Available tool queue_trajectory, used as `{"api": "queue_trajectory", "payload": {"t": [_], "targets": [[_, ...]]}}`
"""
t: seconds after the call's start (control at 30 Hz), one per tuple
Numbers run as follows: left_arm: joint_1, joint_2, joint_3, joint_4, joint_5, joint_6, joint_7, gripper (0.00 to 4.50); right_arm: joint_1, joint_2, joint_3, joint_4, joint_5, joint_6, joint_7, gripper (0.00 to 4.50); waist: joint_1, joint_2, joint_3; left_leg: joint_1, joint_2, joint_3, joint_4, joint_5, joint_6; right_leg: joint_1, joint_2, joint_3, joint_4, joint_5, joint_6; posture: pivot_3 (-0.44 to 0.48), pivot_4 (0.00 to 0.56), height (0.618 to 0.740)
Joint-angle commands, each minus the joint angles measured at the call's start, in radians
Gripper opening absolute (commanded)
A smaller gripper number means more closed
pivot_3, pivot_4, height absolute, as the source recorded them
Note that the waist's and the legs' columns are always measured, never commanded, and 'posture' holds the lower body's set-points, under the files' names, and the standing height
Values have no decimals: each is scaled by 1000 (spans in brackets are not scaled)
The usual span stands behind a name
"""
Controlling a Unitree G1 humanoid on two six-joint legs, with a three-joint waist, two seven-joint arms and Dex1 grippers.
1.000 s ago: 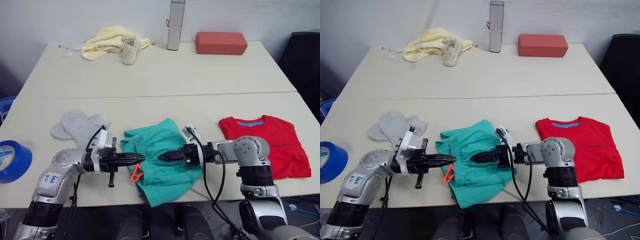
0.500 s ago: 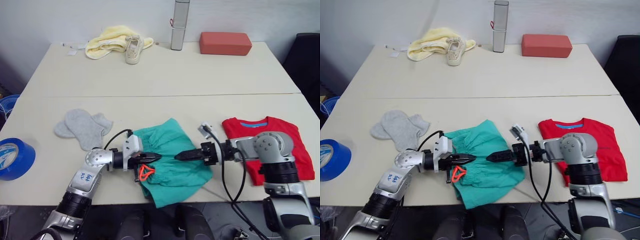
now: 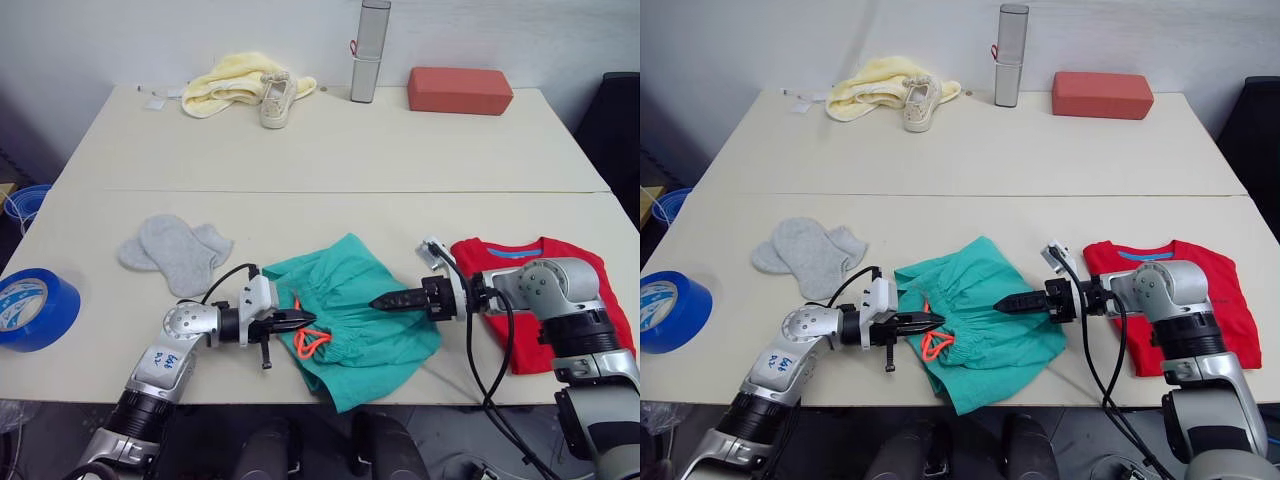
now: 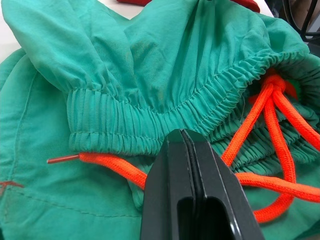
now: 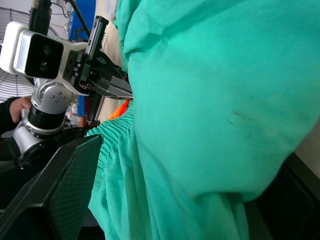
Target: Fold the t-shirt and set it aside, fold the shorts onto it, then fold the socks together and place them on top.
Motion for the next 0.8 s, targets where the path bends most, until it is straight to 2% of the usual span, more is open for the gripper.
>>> {"api": "queue_trajectory", "payload": {"t": [0.03,0.17,0.27,0.37,0.43,0.6,0.8], "targets": [[17,-4,-8,-8,15,4,10,0,27,33,-12,-54,-16,-1,-48,4466,0,0,0,0,0,0,0,0,0,0,0,0,0,0,0,0,150,740],[14,2,6,-36,-13,12,-9,0,35,47,-21,-160,9,7,-46,4466,0,0,0,0,0,0,-2,0,-1,-1,0,0,0,0,0,0,150,740],[9,6,48,-77,-87,38,-37,0,47,54,-31,-204,-21,-50,-67,4466,-1,1,0,-3,0,0,-2,0,-1,-3,0,0,-1,0,0,0,150,740],[-2,25,58,-79,-95,54,-56,0,76,24,3,-210,-54,-98,-34,3770,-1,1,0,-8,0,0,-1,1,-1,-6,0,-2,-1,0,0,0,150,740],[-6,24,58,-78,-96,58,-59,0,81,23,5,-213,-59,-108,-29,3150,0,1,1,-9,0,-1,0,2,1,-7,1,-3,-2,0,0,0,150,740],[-22,5,64,-94,-112,69,-53,0,78,-6,4,-207,-60,-116,5,3150,1,1,1,-10,0,-1,0,4,5,-7,1,-3,-3,0,0,0,150,740],[-65,-78,26,-115,-108,125,18,0,64,-41,-22,-203,-30,-79,51,3150,3,1,1,-10,0,-2,1,4,6,-6,1,-4,-2,0,1,0,150,740]]}}
